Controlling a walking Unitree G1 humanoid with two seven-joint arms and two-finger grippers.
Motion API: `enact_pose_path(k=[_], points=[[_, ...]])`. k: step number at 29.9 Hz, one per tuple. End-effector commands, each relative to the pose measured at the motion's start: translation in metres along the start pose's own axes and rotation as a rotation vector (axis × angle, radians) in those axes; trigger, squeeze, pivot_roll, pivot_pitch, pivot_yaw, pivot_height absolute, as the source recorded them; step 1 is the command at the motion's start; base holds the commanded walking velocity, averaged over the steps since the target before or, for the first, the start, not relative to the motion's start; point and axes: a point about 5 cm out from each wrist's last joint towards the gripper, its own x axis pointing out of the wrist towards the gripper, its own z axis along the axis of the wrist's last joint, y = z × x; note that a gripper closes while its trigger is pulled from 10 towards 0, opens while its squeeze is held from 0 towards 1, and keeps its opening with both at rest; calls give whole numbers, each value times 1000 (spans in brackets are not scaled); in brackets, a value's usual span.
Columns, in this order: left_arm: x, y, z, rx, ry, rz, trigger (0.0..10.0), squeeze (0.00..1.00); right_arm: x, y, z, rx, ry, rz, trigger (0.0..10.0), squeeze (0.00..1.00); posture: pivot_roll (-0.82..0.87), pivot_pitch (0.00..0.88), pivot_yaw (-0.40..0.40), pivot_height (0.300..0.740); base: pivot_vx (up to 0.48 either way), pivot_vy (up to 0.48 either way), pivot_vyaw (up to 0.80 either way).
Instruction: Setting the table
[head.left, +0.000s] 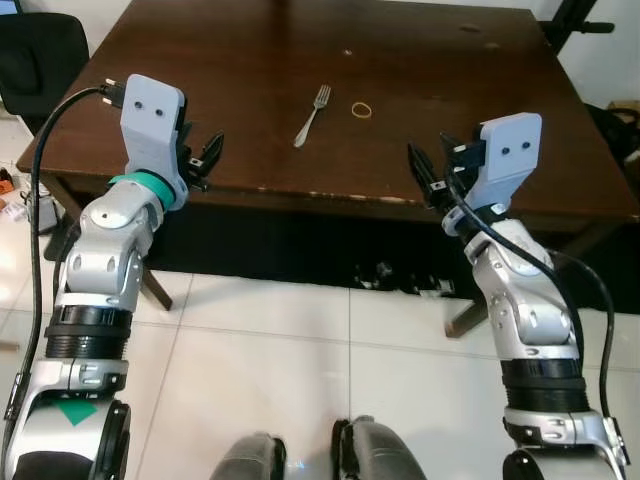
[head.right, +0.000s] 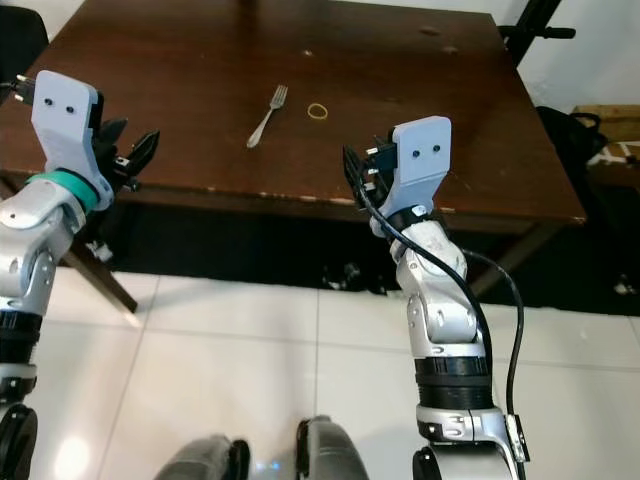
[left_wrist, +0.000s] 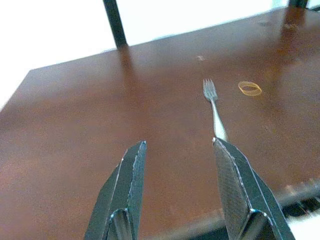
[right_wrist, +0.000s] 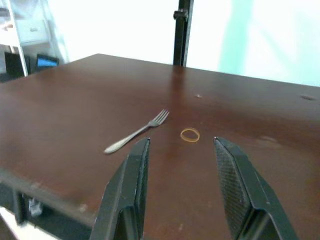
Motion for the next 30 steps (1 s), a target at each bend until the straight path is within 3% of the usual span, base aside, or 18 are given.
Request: enact_pose_path(k=[1,7,13,22,26,27,30], points=[[0,-3,-3,2,13,-18,10000,0,-2,-3,-1,-1,4,-12,10000,0,25,34,73,740,472,0,0],[2,-6,-3,2,11,-40,10000,0,-2,-3,-1,-2,4,-15,10000,0,25,34,76,740,472,0,0],[2,-18,-5,5,33,-133,10000,0,-2,-7,-2,-10,12,-55,10000,0,25,35,76,740,466,0,0],[2,-41,-10,27,84,-319,10000,0,-2,-20,-11,-49,69,-166,10000,0,32,40,79,740,53,0,0],[3,-43,-11,29,91,-332,10000,0,-2,-20,-12,-49,71,-167,10000,0,32,40,79,740,0,0,0],[14,-55,-21,24,138,-333,10000,0,-2,-16,-13,-43,75,-158,10000,0,44,60,77,740,0,0,0],[24,-66,-26,10,166,-328,10000,0,0,-12,-15,-39,77,-151,10000,0,45,70,79,740,0,0,0]])
